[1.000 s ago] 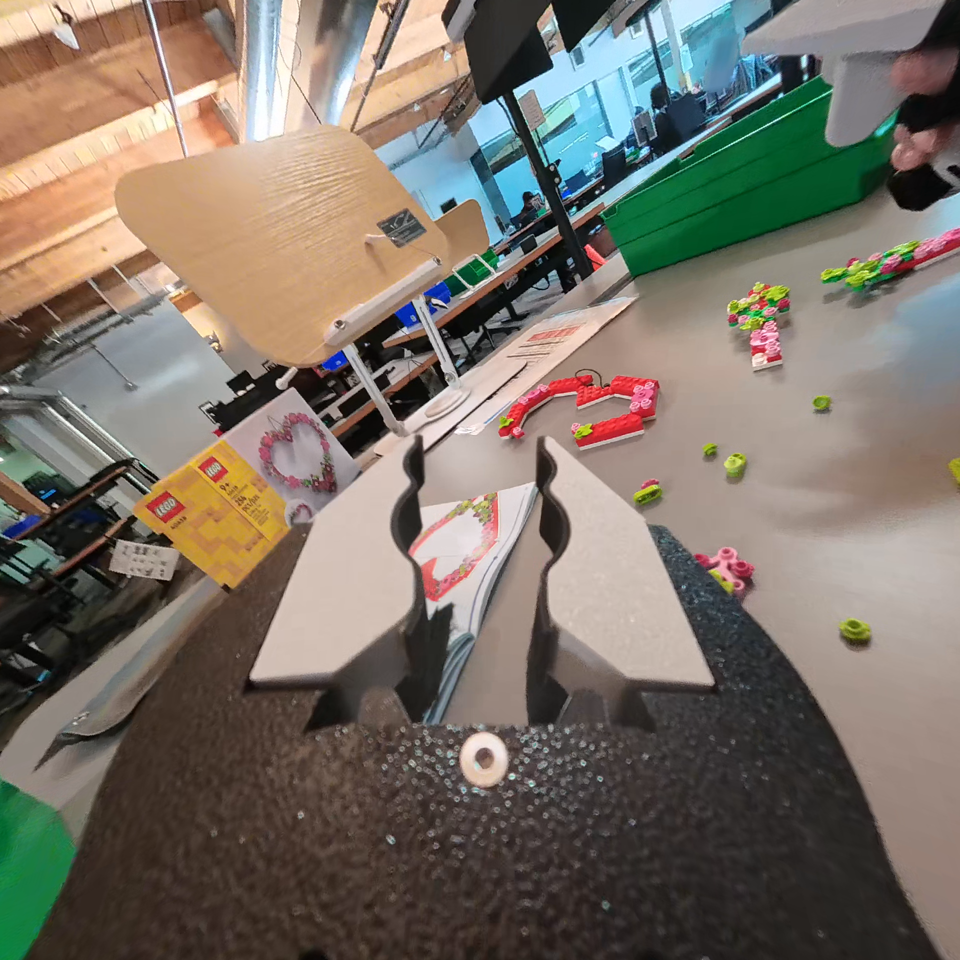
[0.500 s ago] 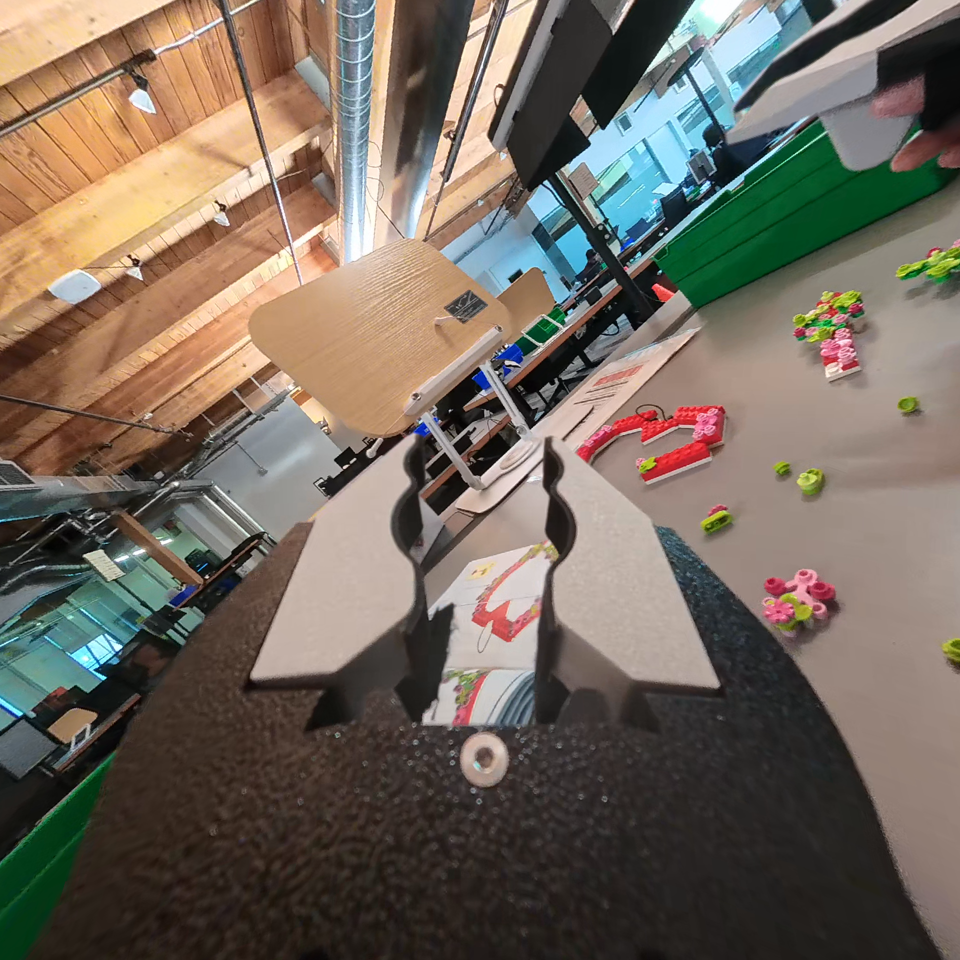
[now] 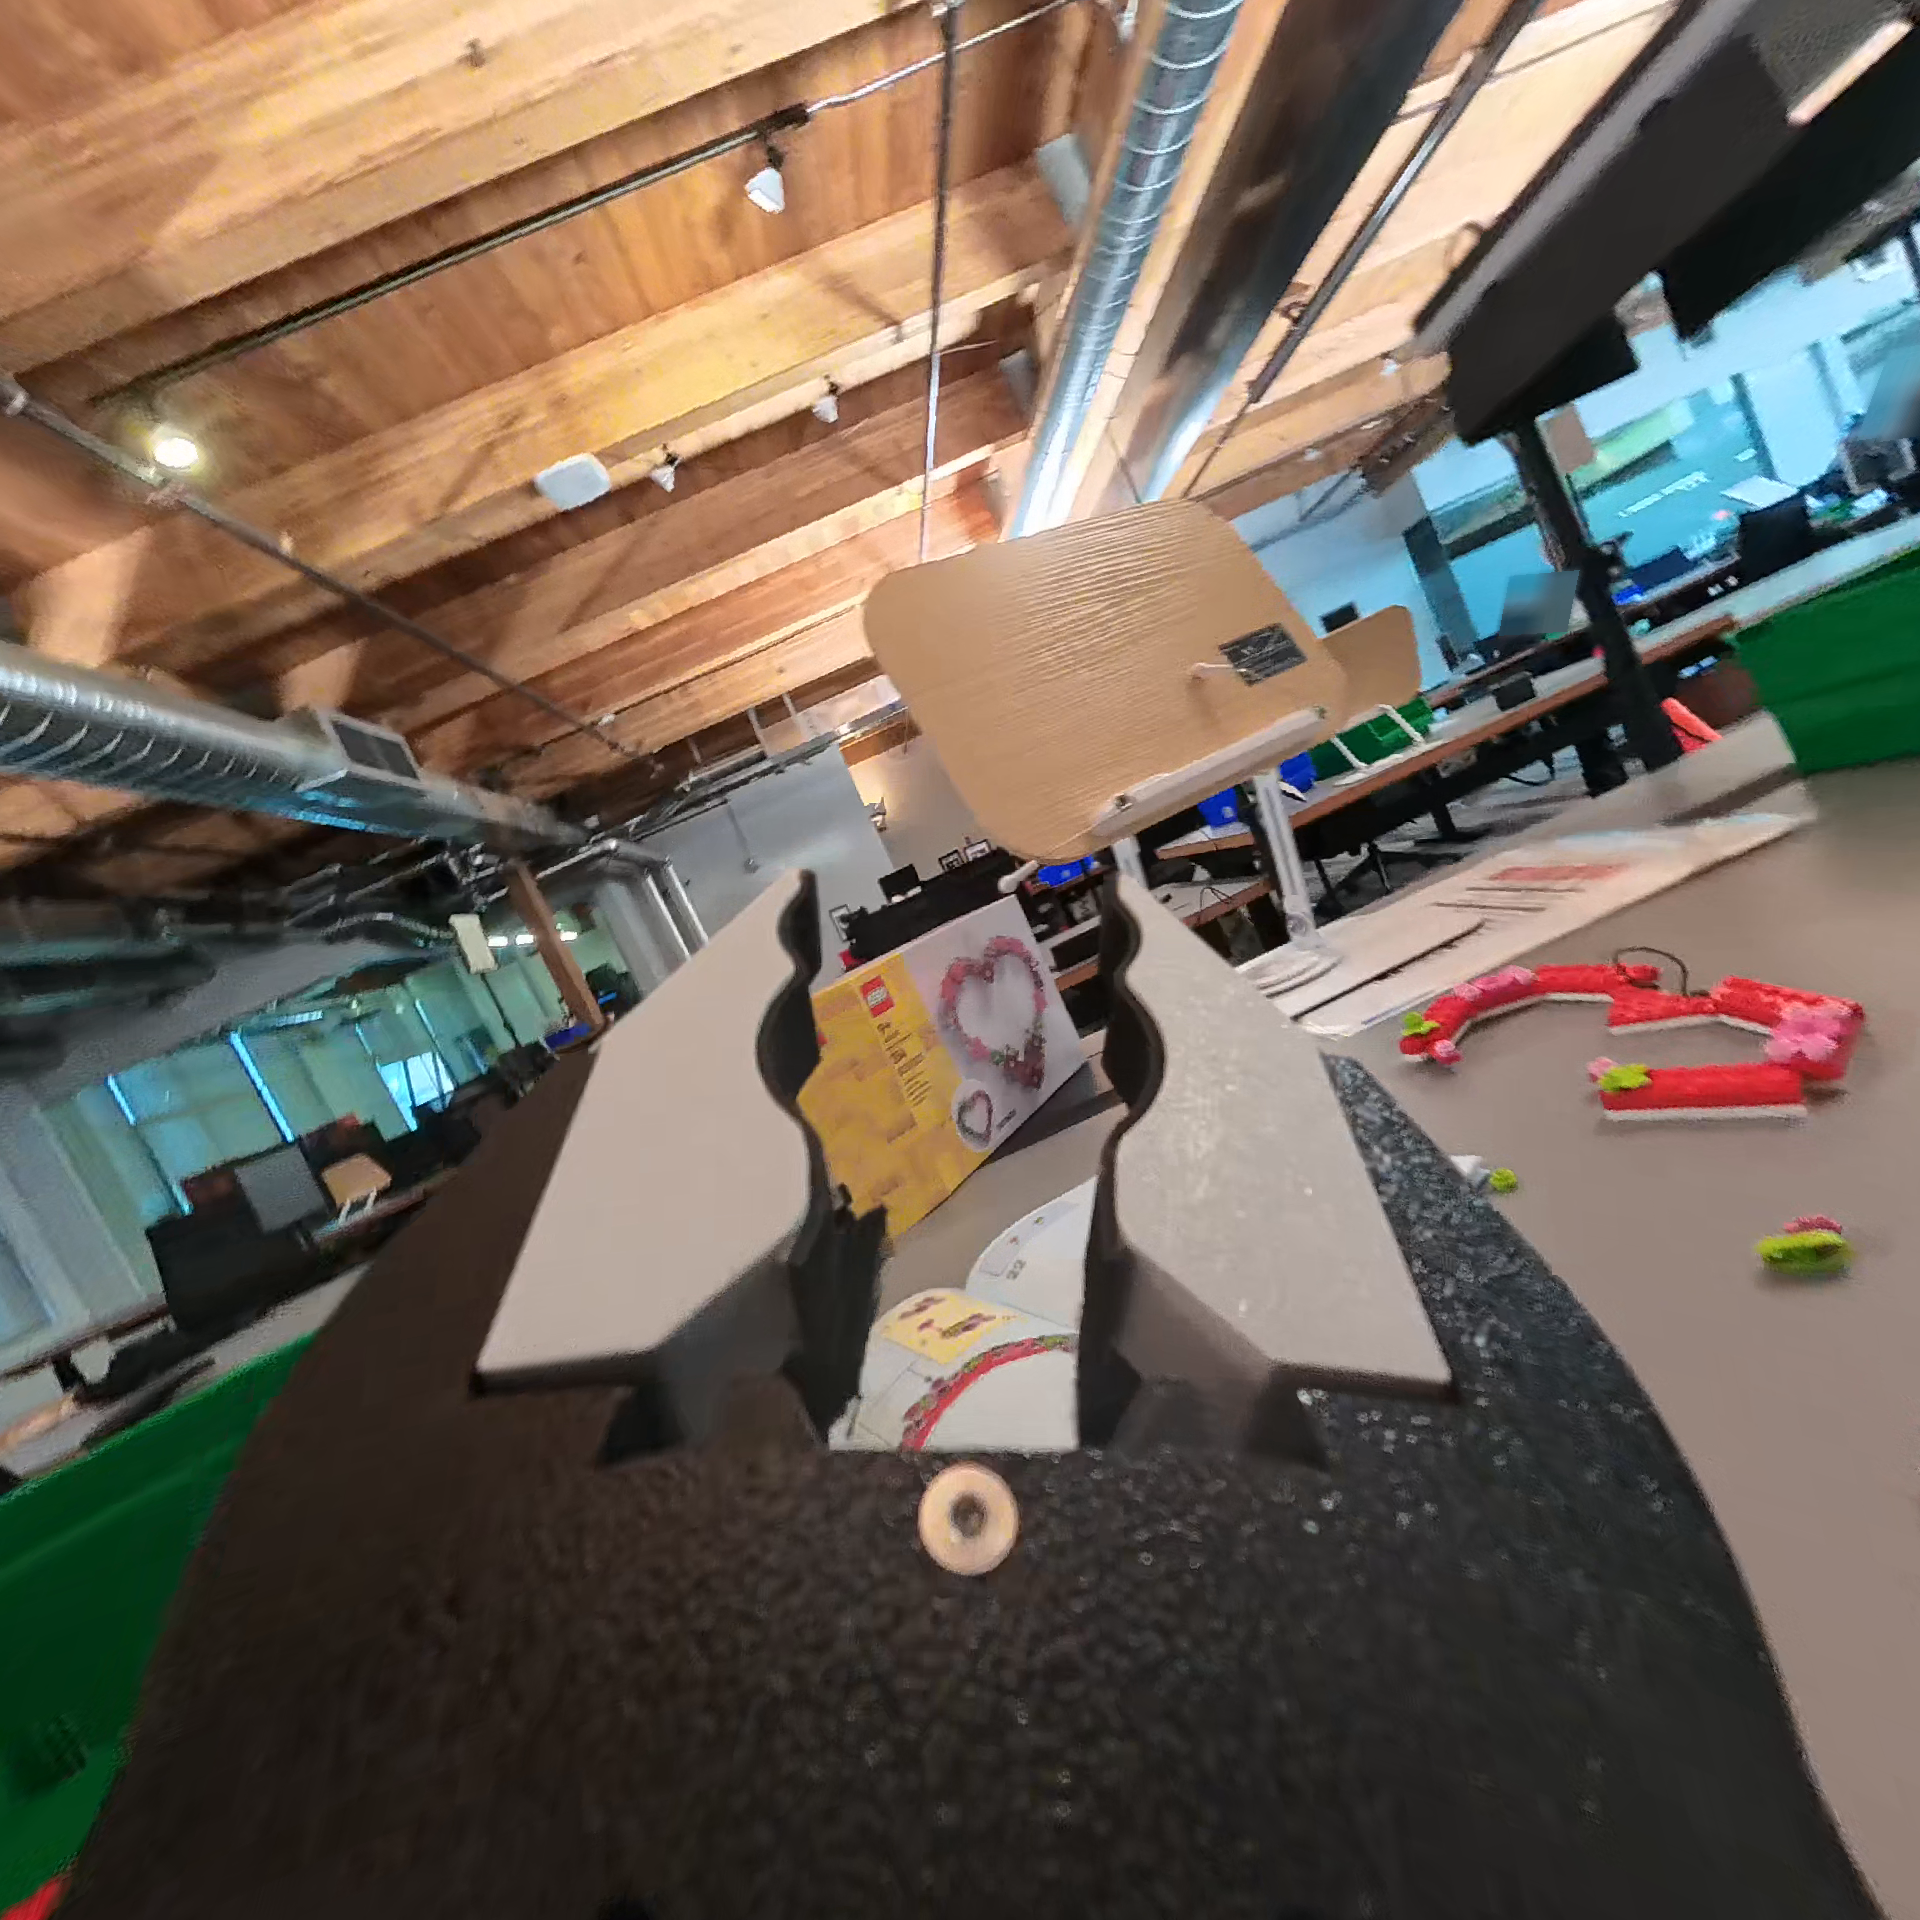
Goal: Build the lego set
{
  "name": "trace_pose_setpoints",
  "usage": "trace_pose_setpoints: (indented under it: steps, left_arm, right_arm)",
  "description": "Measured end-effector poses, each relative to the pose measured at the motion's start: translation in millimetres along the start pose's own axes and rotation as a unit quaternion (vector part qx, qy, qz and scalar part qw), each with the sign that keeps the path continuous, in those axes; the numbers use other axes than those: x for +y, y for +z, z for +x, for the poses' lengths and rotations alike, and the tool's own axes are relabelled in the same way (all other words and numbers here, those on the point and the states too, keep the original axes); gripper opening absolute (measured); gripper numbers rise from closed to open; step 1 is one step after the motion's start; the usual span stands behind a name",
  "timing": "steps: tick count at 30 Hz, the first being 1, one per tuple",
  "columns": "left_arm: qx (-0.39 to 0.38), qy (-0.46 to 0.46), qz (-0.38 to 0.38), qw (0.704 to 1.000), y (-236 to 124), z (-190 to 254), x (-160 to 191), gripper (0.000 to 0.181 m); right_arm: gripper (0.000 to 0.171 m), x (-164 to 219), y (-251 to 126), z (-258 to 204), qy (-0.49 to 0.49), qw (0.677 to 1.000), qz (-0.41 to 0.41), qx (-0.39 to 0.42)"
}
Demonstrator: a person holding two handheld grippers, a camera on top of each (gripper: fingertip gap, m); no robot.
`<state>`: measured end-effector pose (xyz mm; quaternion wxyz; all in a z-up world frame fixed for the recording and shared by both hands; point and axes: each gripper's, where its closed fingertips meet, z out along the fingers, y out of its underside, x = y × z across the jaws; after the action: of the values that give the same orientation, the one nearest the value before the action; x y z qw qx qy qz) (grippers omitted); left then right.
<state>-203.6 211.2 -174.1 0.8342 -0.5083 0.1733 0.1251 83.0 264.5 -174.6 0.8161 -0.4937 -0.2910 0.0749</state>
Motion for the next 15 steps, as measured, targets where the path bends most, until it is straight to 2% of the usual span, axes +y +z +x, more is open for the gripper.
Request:
trace_pose_setpoints:
  steps: [6, 15]
  left_arm:
    - [-0.025, -0.059, -0.014, 0.998, -0.5, -18.5, 9.7, 0.049]
    - [-0.009, -0.044, -0.014, 0.999, 0.0, -8.7, 9.0, 0.047]
  right_arm:
    - [0.022, 0.5, 0.3, -3.7, 0.003, 1.0, 0.001, -0.006]
    - [0.022, 8.6, 3.1, -15.4, 0.011, 0.999, -0.013, -0.033]
